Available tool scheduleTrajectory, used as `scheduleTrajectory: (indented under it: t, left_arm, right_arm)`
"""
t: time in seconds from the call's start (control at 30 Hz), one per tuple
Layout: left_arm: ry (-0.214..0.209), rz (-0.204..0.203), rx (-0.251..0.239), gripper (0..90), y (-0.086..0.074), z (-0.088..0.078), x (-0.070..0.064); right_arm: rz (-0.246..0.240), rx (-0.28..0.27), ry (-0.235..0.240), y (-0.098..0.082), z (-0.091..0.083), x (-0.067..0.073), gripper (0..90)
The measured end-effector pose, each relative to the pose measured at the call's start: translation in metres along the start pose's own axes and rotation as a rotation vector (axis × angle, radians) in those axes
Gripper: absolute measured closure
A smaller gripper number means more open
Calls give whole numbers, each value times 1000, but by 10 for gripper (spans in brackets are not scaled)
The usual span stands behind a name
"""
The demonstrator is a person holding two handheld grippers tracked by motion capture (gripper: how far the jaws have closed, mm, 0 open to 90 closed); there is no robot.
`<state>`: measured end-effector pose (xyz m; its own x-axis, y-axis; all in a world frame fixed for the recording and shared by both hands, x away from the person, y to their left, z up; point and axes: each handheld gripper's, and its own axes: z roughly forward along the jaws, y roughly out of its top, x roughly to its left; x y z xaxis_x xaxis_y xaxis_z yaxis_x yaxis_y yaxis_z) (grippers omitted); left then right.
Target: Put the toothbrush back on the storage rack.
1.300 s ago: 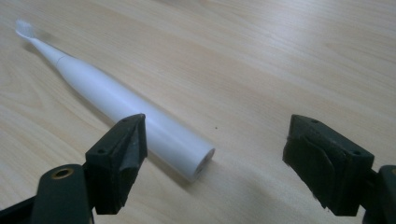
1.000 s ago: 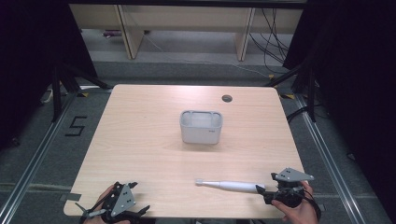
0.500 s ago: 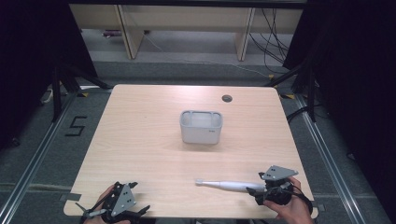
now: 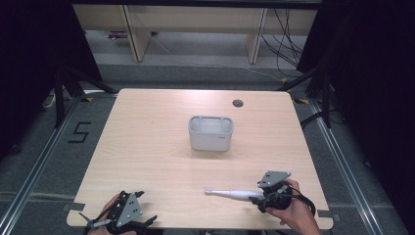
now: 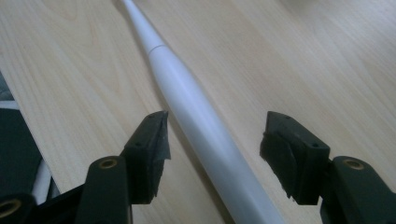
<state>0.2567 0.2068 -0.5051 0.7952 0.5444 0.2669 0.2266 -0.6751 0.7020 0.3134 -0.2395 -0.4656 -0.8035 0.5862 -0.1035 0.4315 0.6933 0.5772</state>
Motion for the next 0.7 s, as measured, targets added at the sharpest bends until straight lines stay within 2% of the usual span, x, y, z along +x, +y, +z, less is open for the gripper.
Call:
scheduleTrajectory:
  t: [0.03,0.13,0.17,0.2,0.27,0.3,0.4,0.43,0.53,0.6,0.7]
  left_arm:
    - [0,-1,0,150,0,0,0]
    - [0,1,2,150,0,0,0]
    - [-1,1,2,150,0,0,0]
    - [-1,-2,0,150,0,0,0]
    - [0,-1,0,150,0,0,0]
    - [-1,-1,0,150,0,0,0]
    - [0,1,3,150,0,1,0]
    - [2,2,2,150,0,1,0]
    - [10,0,-1,150,0,1,0]
    - [10,2,1,150,-1,1,0]
    - [12,4,5,150,-1,1,0]
  right_arm:
    - [13,25,4,2,0,2,417]
    - [-19,60,6,7,5,4,454]
    - [-62,84,8,9,6,2,471]
    - [-56,87,32,11,8,3,480]
    - [-81,104,25,14,12,3,493]
    - [-88,109,47,16,13,2,501]
    - [-80,129,46,19,16,4,522]
    - [-116,143,59,21,18,3,536]
    - [-93,170,57,23,19,5,545]
    - [-112,169,60,23,21,5,549]
    - [-115,185,58,25,23,5,563]
